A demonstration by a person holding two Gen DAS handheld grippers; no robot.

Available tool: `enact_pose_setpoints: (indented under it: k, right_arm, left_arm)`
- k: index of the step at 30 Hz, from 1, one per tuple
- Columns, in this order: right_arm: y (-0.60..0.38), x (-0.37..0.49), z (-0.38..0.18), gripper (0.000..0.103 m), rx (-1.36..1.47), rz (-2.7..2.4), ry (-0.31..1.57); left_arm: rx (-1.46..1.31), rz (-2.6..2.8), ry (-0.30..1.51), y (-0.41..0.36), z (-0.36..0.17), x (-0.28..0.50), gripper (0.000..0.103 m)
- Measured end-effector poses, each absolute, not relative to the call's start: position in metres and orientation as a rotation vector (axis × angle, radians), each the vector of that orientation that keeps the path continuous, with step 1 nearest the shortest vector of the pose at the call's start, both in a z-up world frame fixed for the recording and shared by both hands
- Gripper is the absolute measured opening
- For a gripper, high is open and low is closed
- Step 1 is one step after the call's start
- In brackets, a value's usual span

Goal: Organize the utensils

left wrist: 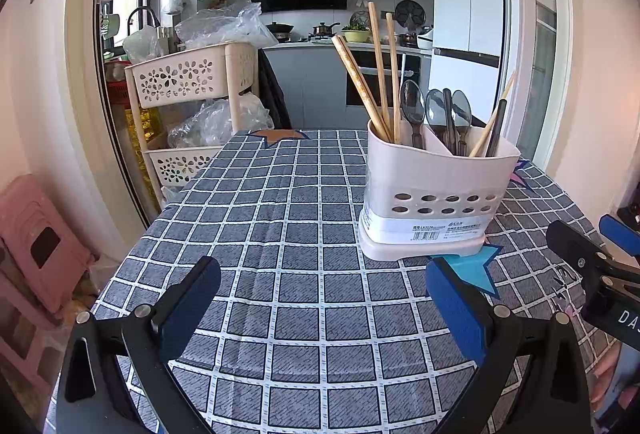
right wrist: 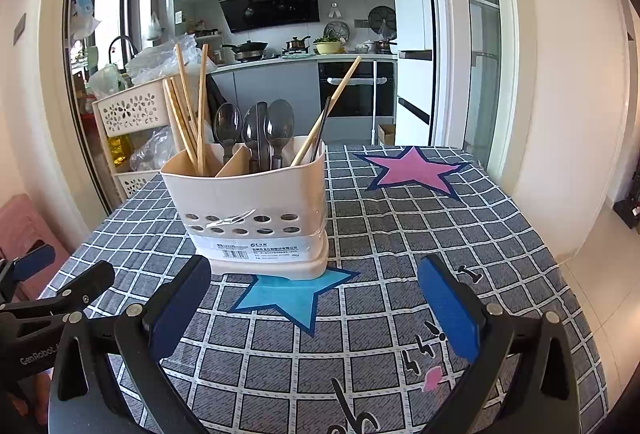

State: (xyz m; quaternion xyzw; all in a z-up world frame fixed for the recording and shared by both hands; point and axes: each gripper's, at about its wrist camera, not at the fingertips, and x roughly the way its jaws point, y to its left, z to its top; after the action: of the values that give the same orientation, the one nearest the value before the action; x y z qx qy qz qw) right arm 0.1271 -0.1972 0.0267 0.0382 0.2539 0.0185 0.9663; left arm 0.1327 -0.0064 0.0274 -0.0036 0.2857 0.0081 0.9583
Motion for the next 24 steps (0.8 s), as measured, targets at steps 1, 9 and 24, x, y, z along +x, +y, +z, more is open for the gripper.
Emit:
enact_pose_setpoints:
  k: [1,9,24]
  right_arm:
    - [-0.1973,0.1273,0.0268,0.103,0.079,0.038,0.514]
    - [-0.1953,0.1275,0.0276,0.103,0.077,0.040,0.512]
    - [-0.1945,0.1269,0.0283,0.103,0.078,0.041,0.509]
  left_arm:
    - [-0.008,0.017,0.580,-0.0065,0.0273,0.1328,0.103]
    - [-0.009,0.016,0.581,-0.0065,0.0275,0.1326,0.103]
    - [-0.015,0.021,0.591,-0.0058,0.0284,0.1333,0.103]
